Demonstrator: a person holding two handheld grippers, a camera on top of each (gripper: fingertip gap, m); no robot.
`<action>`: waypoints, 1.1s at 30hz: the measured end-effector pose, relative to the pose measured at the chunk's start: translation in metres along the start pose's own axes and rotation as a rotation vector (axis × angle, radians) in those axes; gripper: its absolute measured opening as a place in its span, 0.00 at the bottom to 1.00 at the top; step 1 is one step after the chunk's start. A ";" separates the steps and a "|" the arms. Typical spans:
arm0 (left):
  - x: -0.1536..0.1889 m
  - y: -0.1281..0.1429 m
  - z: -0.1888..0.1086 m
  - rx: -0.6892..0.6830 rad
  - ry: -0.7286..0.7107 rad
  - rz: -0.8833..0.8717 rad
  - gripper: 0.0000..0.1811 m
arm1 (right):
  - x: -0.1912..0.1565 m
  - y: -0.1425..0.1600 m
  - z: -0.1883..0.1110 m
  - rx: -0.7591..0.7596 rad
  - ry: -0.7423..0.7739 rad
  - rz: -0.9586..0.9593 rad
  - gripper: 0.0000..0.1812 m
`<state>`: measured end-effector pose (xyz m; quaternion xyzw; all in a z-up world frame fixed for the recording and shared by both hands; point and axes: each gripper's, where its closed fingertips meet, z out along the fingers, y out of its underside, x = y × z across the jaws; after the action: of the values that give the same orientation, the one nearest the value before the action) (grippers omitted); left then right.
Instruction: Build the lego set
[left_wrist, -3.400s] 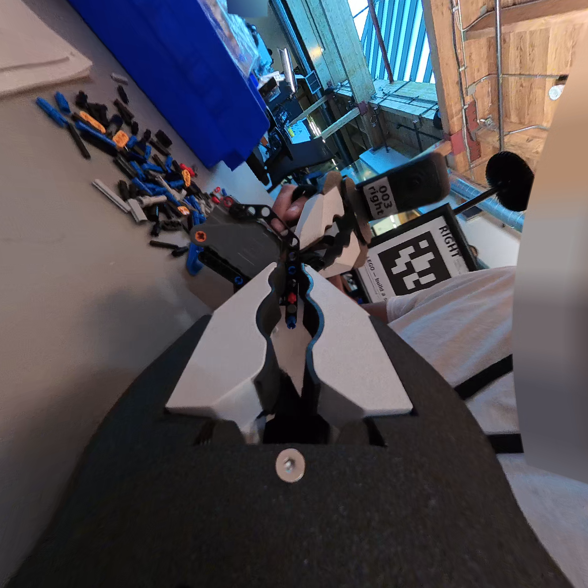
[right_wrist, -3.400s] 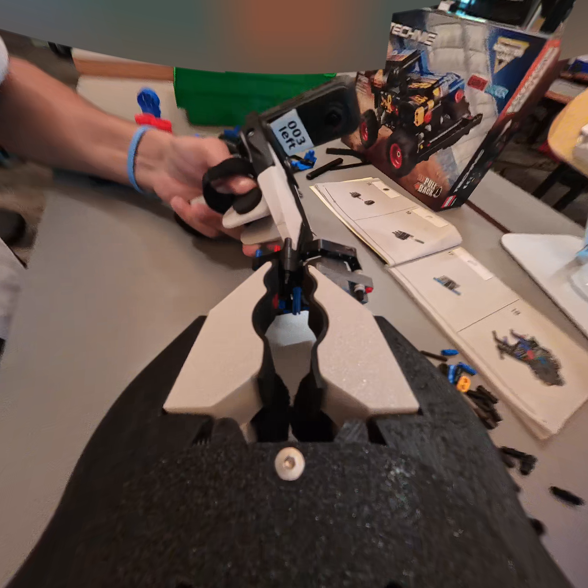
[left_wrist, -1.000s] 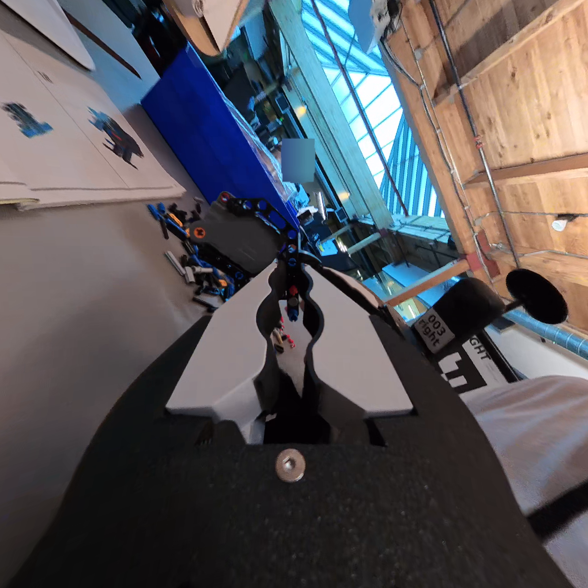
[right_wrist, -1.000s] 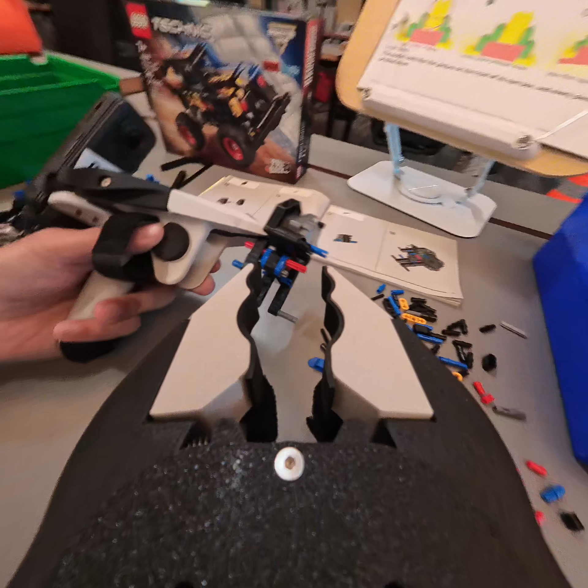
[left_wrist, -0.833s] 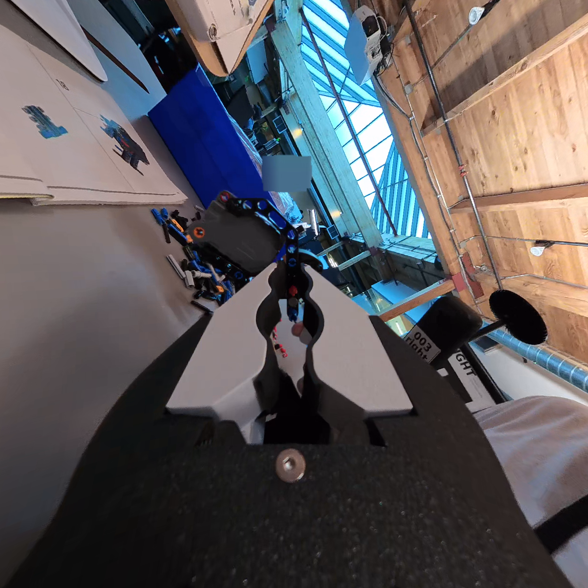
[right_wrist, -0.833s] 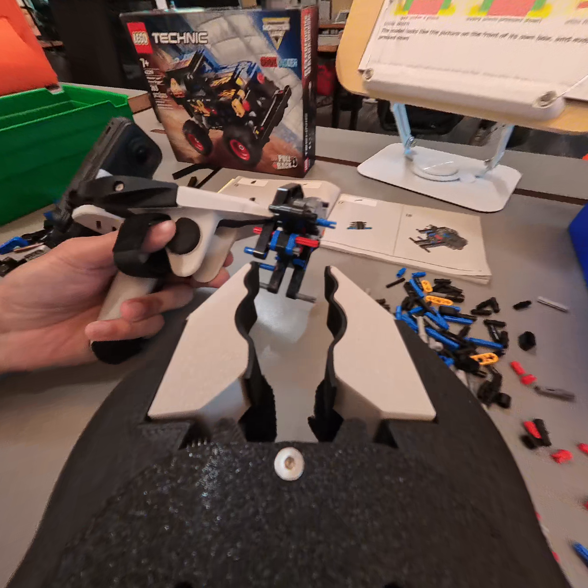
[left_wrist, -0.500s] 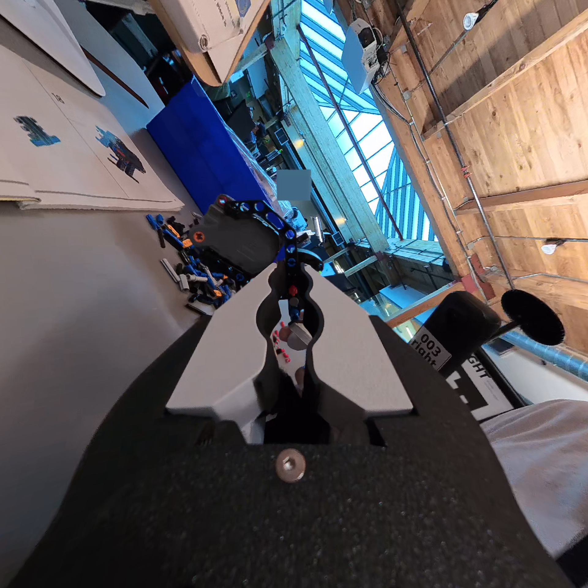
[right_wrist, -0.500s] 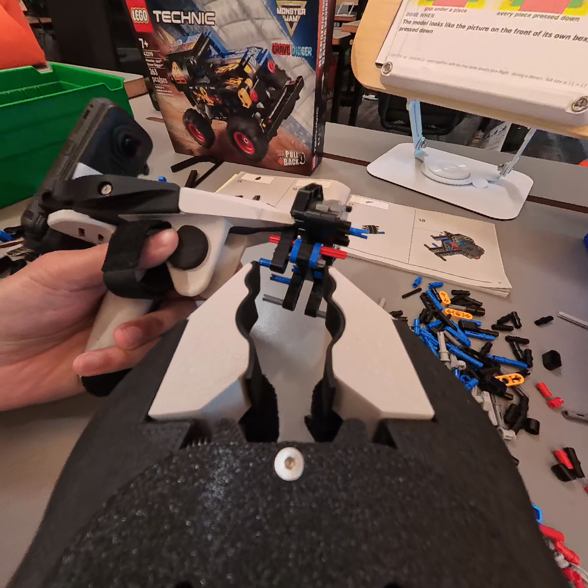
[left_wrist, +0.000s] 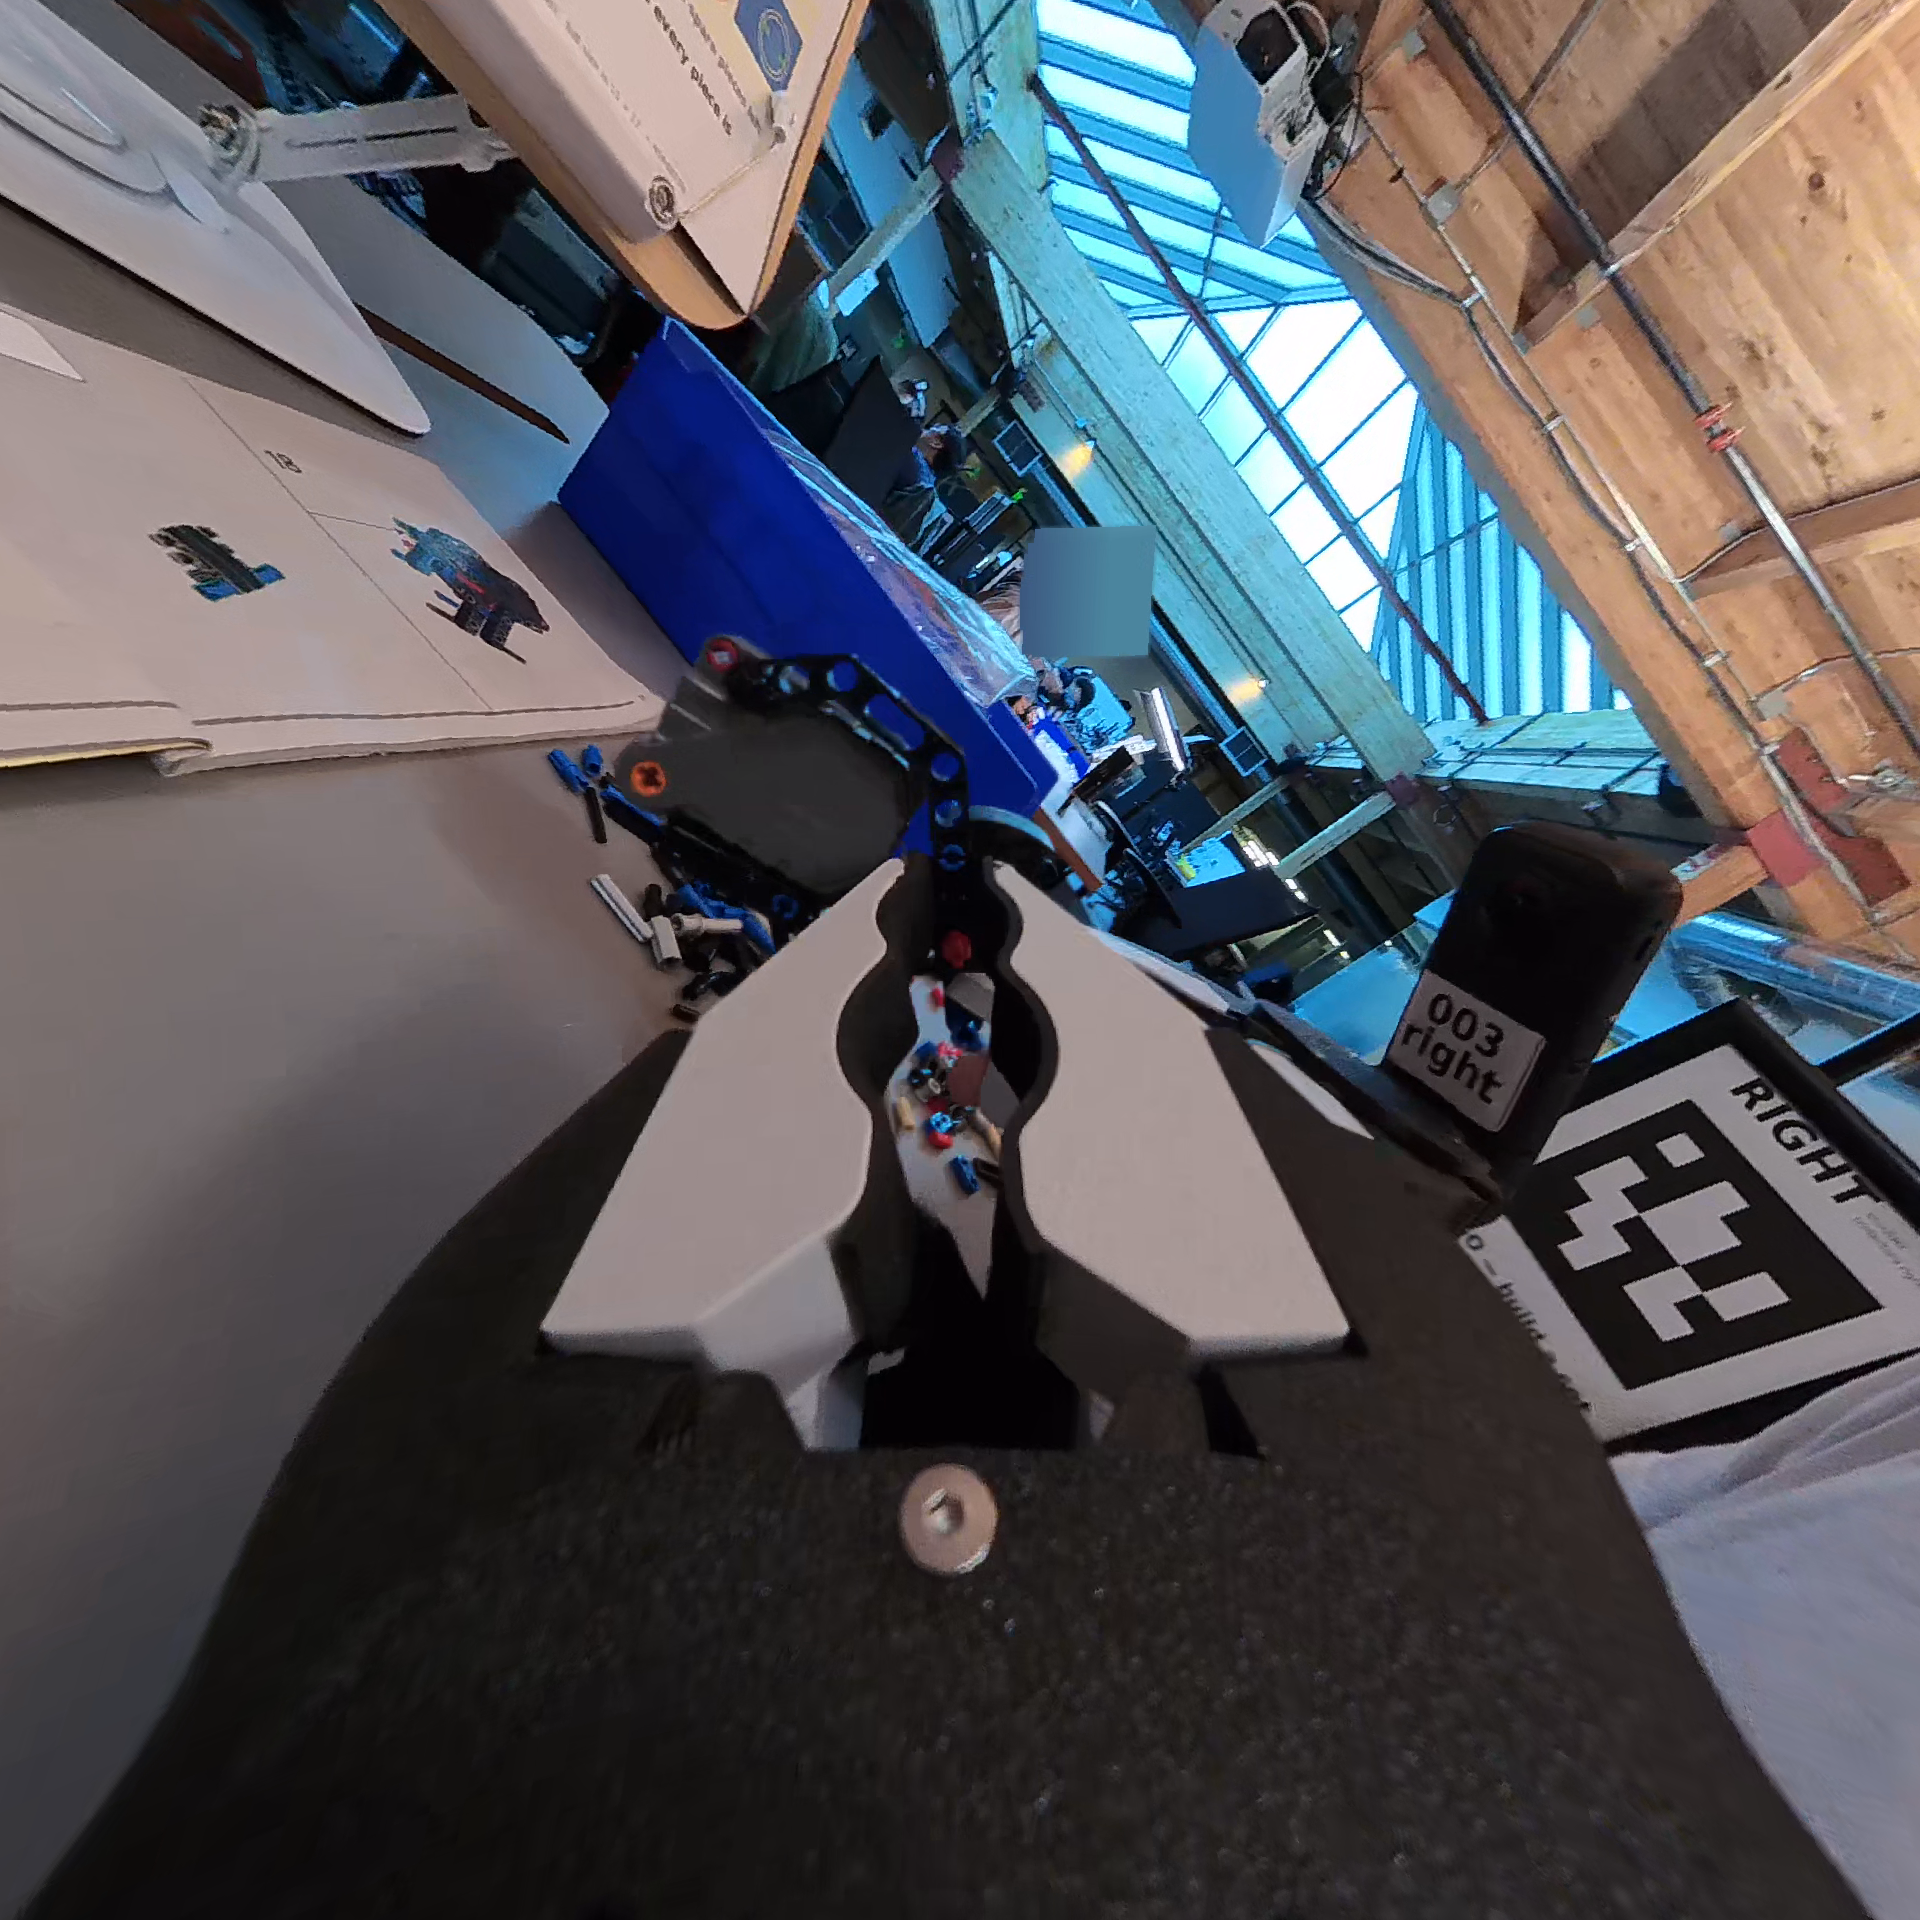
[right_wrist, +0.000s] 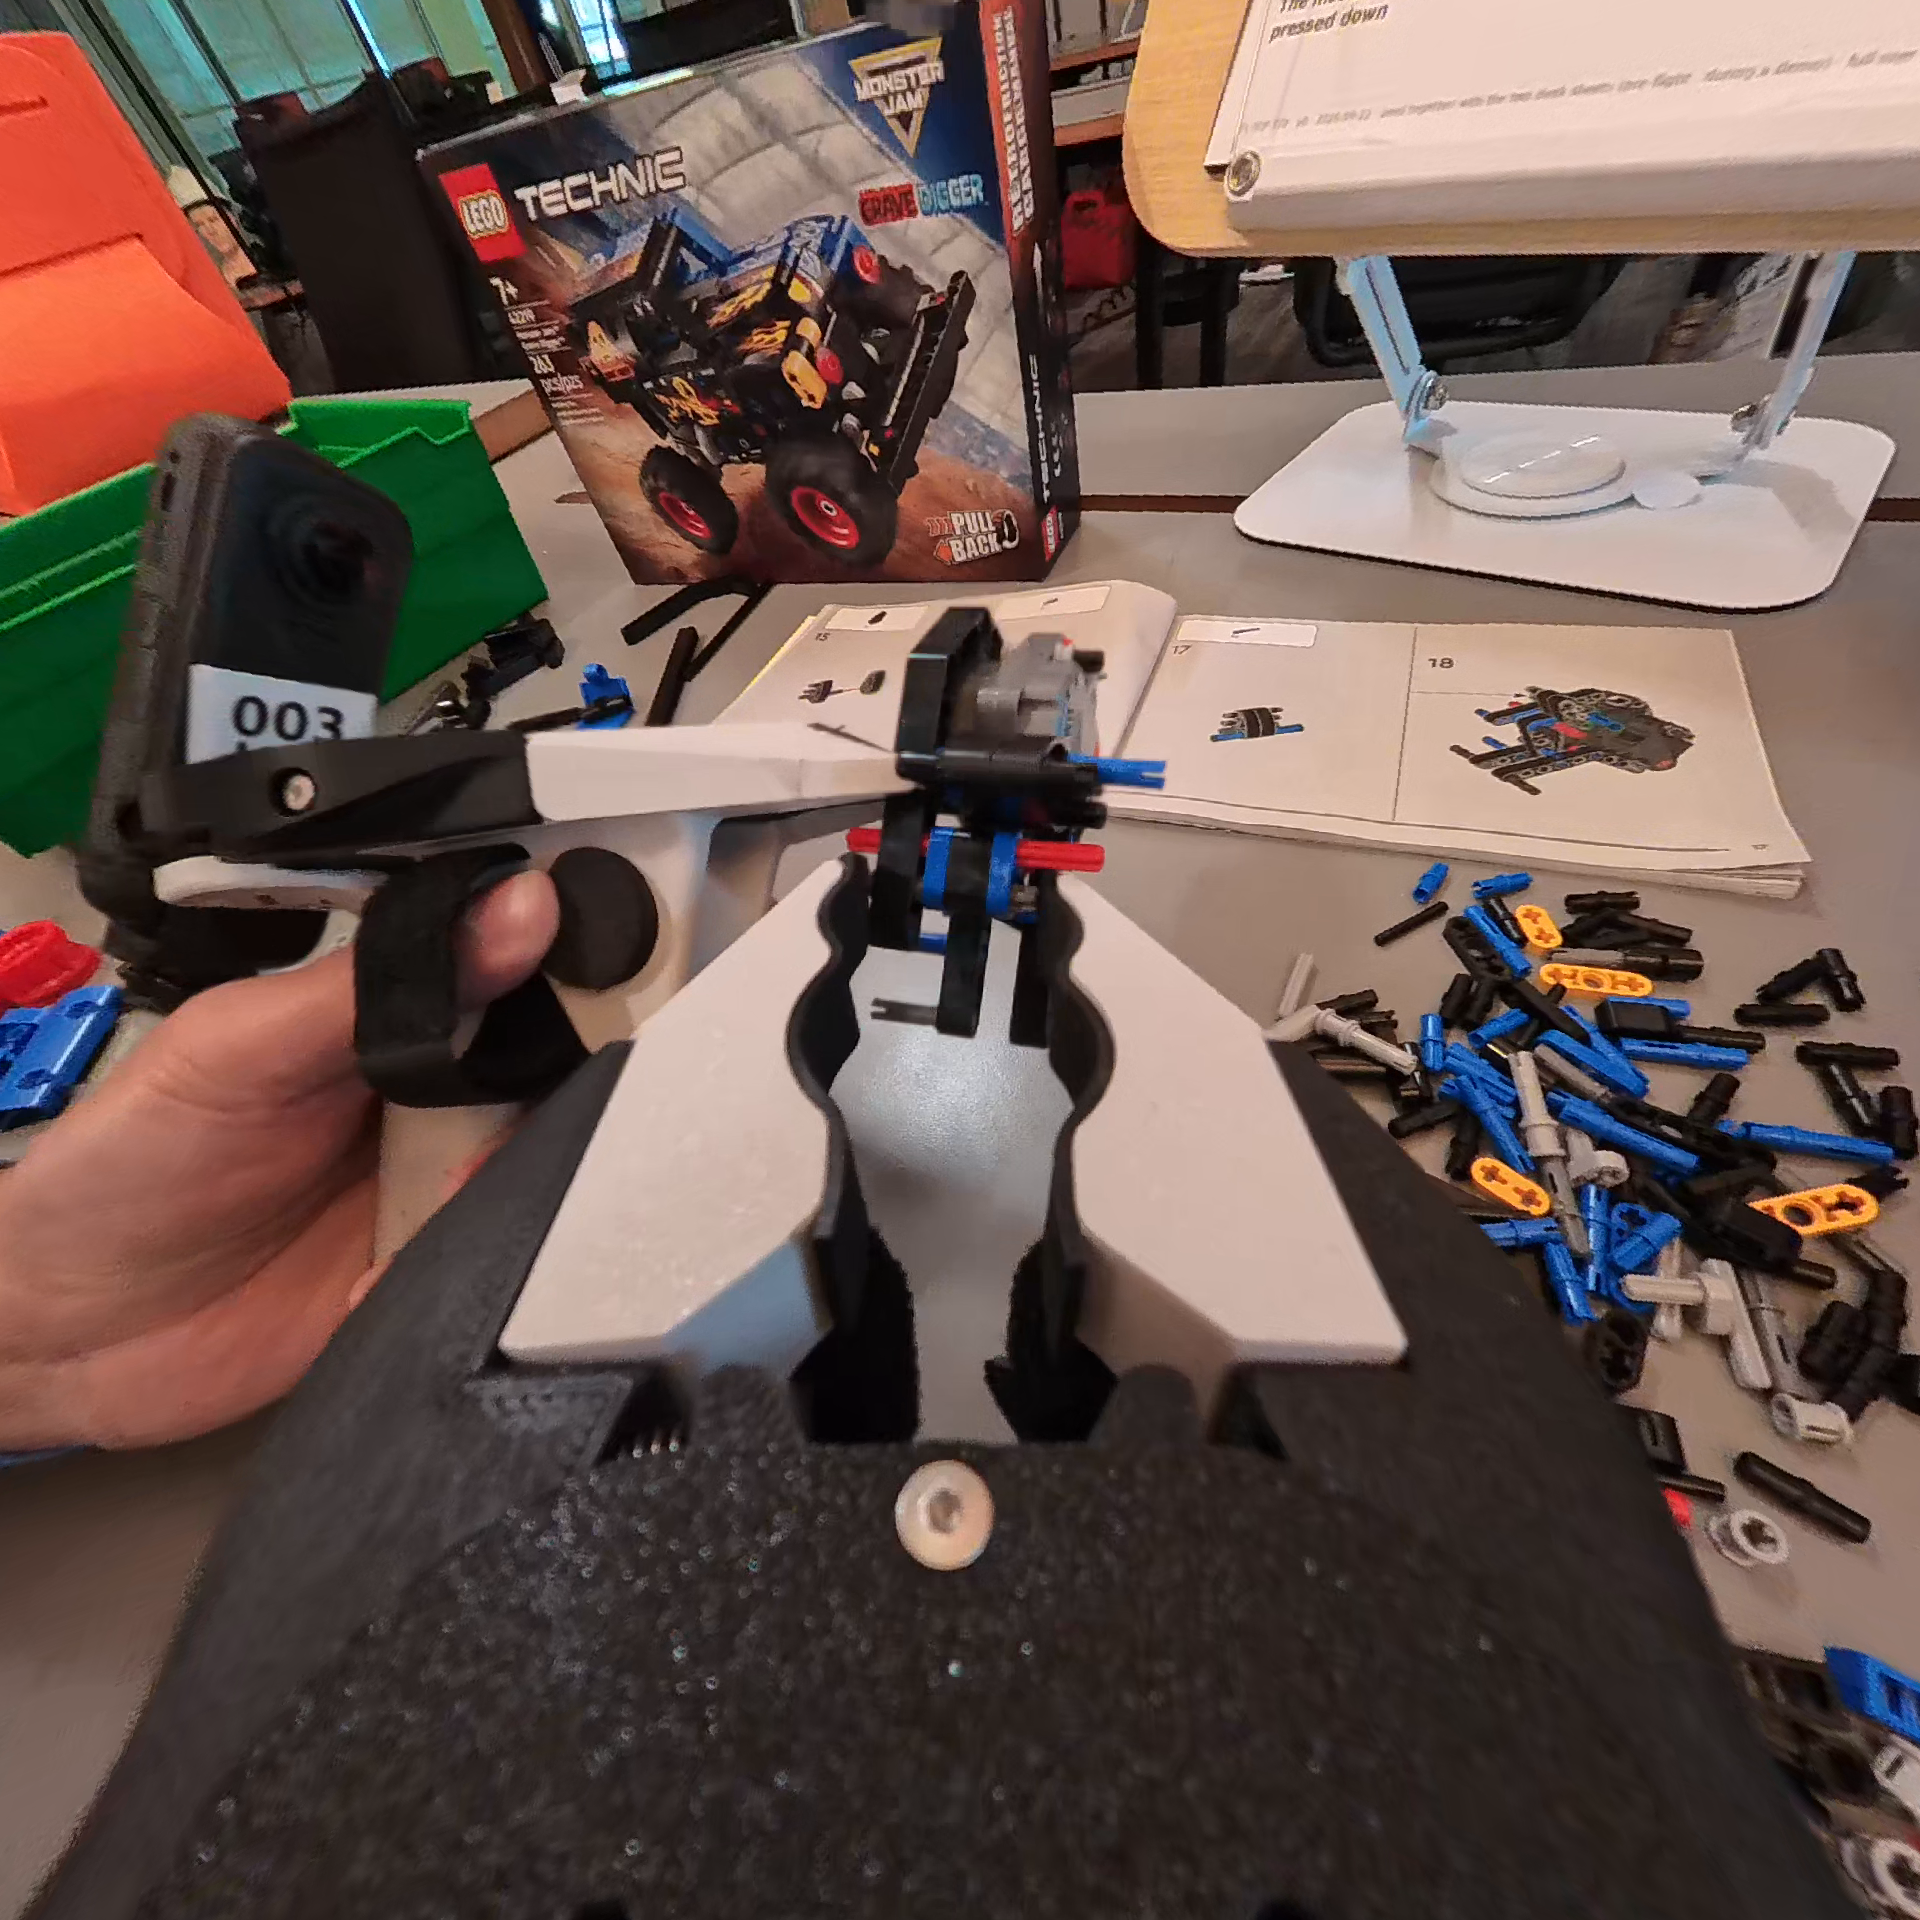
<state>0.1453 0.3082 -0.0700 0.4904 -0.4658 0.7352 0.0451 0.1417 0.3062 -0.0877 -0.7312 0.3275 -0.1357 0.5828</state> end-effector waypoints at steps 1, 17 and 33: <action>-0.001 0.001 0.000 -0.004 -0.010 0.010 0.03 | 0.001 0.001 0.000 -0.006 0.004 -0.003 0.18; -0.014 0.004 0.000 -0.022 -0.041 -0.063 0.03 | 0.008 0.010 0.008 -0.102 0.042 -0.079 0.18; -0.006 0.000 -0.001 0.012 -0.087 0.084 0.03 | 0.014 -0.002 -0.002 -0.003 0.241 -0.340 0.22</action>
<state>0.1480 0.3111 -0.0745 0.5020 -0.4830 0.7174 -0.0091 0.1516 0.2964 -0.0879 -0.7552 0.2671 -0.3181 0.5071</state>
